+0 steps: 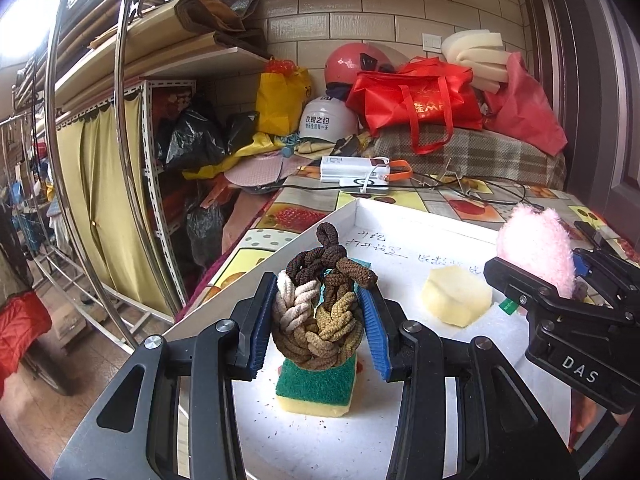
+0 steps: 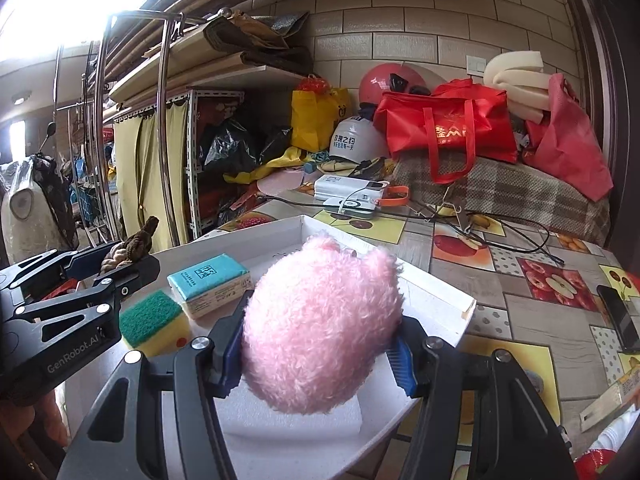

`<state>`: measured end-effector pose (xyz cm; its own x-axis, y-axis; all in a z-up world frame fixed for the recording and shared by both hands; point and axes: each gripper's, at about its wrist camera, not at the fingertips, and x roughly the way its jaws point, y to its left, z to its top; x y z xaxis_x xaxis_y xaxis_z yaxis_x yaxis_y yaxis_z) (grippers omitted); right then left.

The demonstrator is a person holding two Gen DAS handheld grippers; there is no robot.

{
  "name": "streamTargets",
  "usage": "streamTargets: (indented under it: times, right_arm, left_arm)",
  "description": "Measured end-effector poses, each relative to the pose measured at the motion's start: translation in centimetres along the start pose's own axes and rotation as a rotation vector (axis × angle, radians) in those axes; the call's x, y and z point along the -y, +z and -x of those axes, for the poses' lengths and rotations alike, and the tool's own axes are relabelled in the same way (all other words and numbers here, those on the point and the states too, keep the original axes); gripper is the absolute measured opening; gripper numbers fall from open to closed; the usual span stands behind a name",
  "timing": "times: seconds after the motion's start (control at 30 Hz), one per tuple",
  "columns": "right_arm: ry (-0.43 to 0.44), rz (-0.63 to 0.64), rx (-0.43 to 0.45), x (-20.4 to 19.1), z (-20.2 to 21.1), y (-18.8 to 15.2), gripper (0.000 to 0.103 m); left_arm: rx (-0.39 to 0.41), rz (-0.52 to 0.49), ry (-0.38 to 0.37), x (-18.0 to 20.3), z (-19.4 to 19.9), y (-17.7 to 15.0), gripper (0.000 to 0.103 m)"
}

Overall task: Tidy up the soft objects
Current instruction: 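Release the rope knot with the left tool while the right tool lowers the pink ball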

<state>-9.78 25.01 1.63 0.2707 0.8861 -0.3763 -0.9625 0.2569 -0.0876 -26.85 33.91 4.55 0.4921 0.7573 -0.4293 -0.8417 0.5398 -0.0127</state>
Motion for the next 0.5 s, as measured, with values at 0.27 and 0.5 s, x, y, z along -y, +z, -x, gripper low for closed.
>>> streamTargets:
  times: [0.27, 0.5]
  right_arm:
    - [-0.008, 0.016, -0.043, -0.5, -1.2, 0.3, 0.086]
    - [-0.026, -0.039, -0.003, 0.6, -0.4, 0.4, 0.103]
  left_arm:
    - [-0.032, -0.022, 0.027, 0.6, -0.7, 0.1, 0.065]
    - [0.017, 0.067, 0.081, -1.2, 0.3, -0.1, 0.098]
